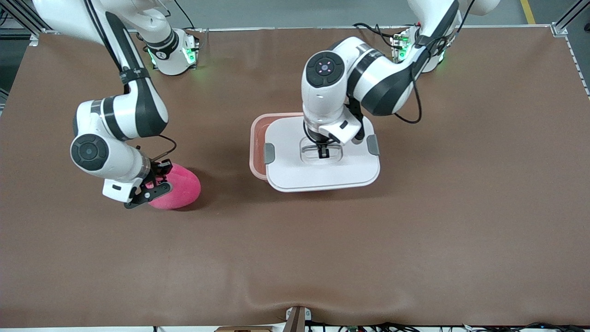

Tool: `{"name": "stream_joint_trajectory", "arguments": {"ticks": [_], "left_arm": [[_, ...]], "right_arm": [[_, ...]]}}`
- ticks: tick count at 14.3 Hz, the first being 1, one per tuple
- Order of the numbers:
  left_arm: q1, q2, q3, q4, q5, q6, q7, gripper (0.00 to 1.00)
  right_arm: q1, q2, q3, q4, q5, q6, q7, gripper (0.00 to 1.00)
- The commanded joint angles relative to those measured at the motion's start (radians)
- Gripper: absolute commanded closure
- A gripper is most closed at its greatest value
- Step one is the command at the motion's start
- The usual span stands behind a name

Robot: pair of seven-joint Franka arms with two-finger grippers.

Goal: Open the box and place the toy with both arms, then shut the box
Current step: 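Lift the lid off with the left gripper while the right gripper lifts the toy, then carry the pink toy over the open box and release it inside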

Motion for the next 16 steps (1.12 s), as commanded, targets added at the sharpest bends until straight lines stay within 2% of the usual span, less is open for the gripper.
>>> {"name": "stream_joint_trajectory", "arguments": {"ticks": [1, 7, 10, 16], "left_arm": [[0.042, -0.055, -0.004, -0.025, -0.022, -0.020, 0.031, 1.00], [0.139, -0.121, -0.004, -0.048, -0.048, -0.069, 0.165, 1.00], [0.189, -0.163, -0.004, -0.074, -0.051, -0.081, 0.258, 1.00], [0.315, -0.216, -0.004, -0.099, -0.055, -0.121, 0.447, 1.00]], "right_arm": [[0.048, -0.009, -0.001, 0.062, -0.043, -0.017, -0.075, 1.00], [0.134, -0.028, -0.001, 0.136, -0.077, -0.014, -0.380, 1.00], [0.217, -0.034, 0.000, 0.158, -0.225, -0.014, -0.477, 1.00], [0.405, -0.057, 0.000, 0.156, -0.493, -0.054, -0.489, 1.00]]}}
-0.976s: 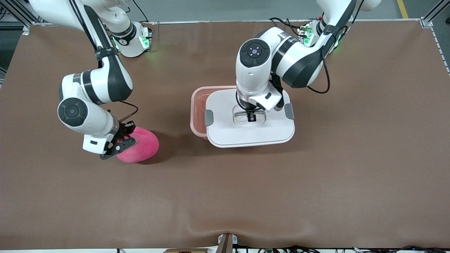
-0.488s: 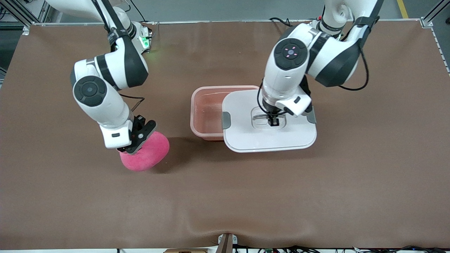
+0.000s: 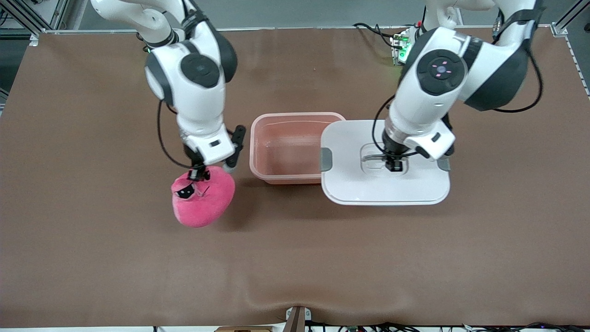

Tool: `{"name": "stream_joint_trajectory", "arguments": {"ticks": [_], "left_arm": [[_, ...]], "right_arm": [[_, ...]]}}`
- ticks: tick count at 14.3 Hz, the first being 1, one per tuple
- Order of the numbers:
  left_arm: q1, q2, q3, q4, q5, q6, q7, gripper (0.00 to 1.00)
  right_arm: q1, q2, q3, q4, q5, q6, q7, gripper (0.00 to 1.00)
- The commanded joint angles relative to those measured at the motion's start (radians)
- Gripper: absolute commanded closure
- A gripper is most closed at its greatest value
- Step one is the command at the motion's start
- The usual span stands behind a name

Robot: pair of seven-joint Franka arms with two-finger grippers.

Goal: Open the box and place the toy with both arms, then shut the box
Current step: 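Carry the pink toy over the open box and release it inside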

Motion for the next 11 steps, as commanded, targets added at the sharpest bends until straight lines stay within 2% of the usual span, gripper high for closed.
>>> {"name": "stream_joint_trajectory", "arguments": {"ticks": [1, 3, 5, 11], "left_arm": [[0.062, -0.064, -0.005, -0.058, -0.024, -0.013, 0.090, 1.00], [0.112, -0.074, -0.005, -0.066, -0.063, -0.013, 0.131, 1.00], [0.152, -0.078, -0.005, -0.066, -0.090, -0.013, 0.195, 1.00], [0.231, -0.087, -0.005, -0.072, -0.113, -0.013, 0.245, 1.00]], "right_arm": [[0.089, -0.030, -0.008, -0.003, -0.129, -0.065, -0.040, 1.00], [0.160, -0.032, -0.008, -0.005, -0.217, -0.105, -0.061, 1.00], [0.215, -0.032, -0.008, -0.005, -0.265, -0.155, -0.076, 1.00], [0.345, -0.021, -0.005, -0.008, -0.274, -0.264, -0.162, 1.00]]}}
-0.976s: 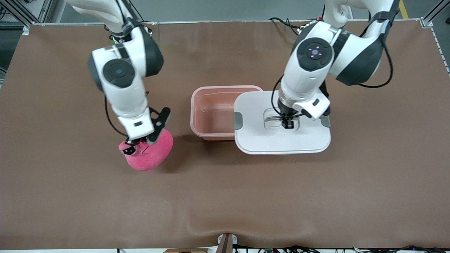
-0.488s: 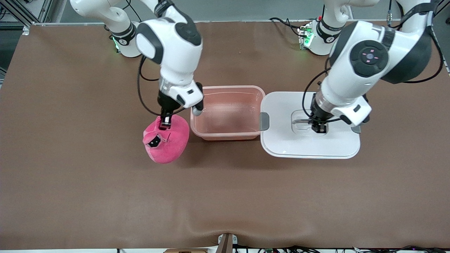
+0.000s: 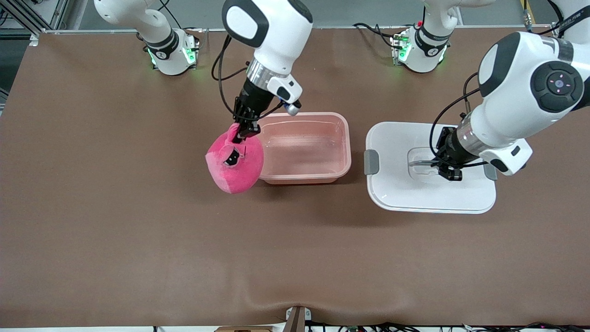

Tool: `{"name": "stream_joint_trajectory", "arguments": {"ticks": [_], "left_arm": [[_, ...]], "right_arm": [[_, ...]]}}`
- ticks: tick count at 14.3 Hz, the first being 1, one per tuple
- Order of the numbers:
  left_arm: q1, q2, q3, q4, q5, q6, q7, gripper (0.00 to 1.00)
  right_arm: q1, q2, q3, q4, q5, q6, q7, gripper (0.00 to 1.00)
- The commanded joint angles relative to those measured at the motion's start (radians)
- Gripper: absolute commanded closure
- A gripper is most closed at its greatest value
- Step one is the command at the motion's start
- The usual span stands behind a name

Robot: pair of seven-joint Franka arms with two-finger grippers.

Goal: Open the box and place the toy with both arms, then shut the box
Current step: 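Carry the pink toy over the open box and release it inside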

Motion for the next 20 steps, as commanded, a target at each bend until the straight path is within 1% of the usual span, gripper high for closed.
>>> {"name": "stream_joint_trajectory", "arguments": {"ticks": [1, 6, 10, 13, 14, 15, 16, 17, 18, 20], "left_arm": [[0.029, -0.035, -0.005, -0.034, -0.021, -0.003, 0.034, 1.00], [0.027, -0.037, -0.003, -0.049, -0.010, -0.003, 0.039, 1.00], [0.027, -0.037, -0.003, -0.053, -0.010, -0.001, 0.042, 1.00], [0.027, -0.037, -0.005, -0.053, -0.010, -0.003, 0.044, 1.00], [0.027, -0.037, -0.005, -0.053, -0.010, -0.003, 0.045, 1.00], [0.027, -0.037, -0.005, -0.053, -0.010, -0.003, 0.045, 1.00], [0.027, -0.037, -0.005, -0.053, -0.010, -0.003, 0.045, 1.00], [0.027, -0.037, -0.005, -0.054, -0.010, -0.003, 0.045, 1.00], [0.026, -0.037, -0.005, -0.054, -0.010, -0.003, 0.045, 1.00], [0.026, -0.037, -0.006, -0.053, -0.010, -0.003, 0.045, 1.00]], "right_arm": [[0.063, -0.006, -0.010, -0.007, -0.027, -0.045, -0.080, 1.00], [0.089, -0.001, -0.007, -0.009, -0.019, -0.053, -0.111, 1.00], [0.160, 0.029, -0.008, -0.015, -0.018, -0.060, -0.101, 1.00], [0.203, 0.055, -0.008, -0.015, -0.019, -0.096, -0.093, 1.00], [0.208, 0.060, -0.008, -0.013, -0.022, -0.099, -0.088, 0.99], [0.208, 0.063, -0.008, -0.013, -0.022, -0.100, -0.079, 0.94], [0.209, 0.065, -0.008, -0.012, -0.025, -0.100, -0.068, 0.71], [0.217, 0.065, -0.008, -0.009, -0.027, -0.100, -0.061, 0.33], [0.218, 0.065, -0.010, -0.007, -0.027, -0.100, -0.061, 0.00], [0.221, 0.065, -0.010, 0.002, -0.039, -0.099, -0.061, 0.00]]}}
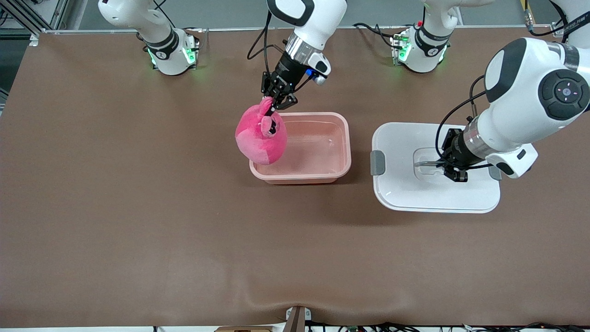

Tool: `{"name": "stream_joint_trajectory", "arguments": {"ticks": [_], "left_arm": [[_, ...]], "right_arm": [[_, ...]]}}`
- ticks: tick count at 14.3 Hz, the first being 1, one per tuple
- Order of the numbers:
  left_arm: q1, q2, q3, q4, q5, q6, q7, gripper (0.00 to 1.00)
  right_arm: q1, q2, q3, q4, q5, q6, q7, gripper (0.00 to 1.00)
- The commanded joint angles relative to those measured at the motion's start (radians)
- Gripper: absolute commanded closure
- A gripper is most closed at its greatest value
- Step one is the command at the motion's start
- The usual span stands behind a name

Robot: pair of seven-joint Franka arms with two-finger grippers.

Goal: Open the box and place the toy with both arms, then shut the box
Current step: 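Carry the pink toy over the open box and release it inside, then withdraw the right gripper while the left gripper carries the lid back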

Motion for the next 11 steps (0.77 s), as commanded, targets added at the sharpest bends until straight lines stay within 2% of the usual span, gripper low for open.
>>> {"name": "stream_joint_trajectory", "arguments": {"ticks": [1, 5, 8, 9, 11], "left_arm": [[0.007, -0.036, -0.005, -0.028, -0.010, -0.003, 0.021, 1.00], [0.008, -0.036, -0.005, -0.029, -0.010, -0.003, 0.035, 1.00], [0.008, -0.036, -0.005, -0.029, -0.011, -0.003, 0.035, 1.00], [0.008, -0.036, -0.005, -0.029, -0.013, -0.003, 0.035, 1.00], [0.007, -0.036, -0.003, -0.029, -0.013, -0.003, 0.035, 1.00]], "right_arm": [[0.019, -0.001, -0.011, 0.034, -0.036, -0.016, 0.012, 0.00], [-0.001, -0.003, -0.019, 0.109, -0.036, -0.053, 0.002, 0.00], [-0.079, -0.008, -0.019, 0.156, -0.024, -0.085, 0.010, 0.00], [-0.126, -0.011, -0.017, 0.173, -0.005, -0.080, 0.010, 0.00], [-0.241, -0.020, -0.019, 0.187, 0.108, -0.068, 0.008, 0.00]]}}
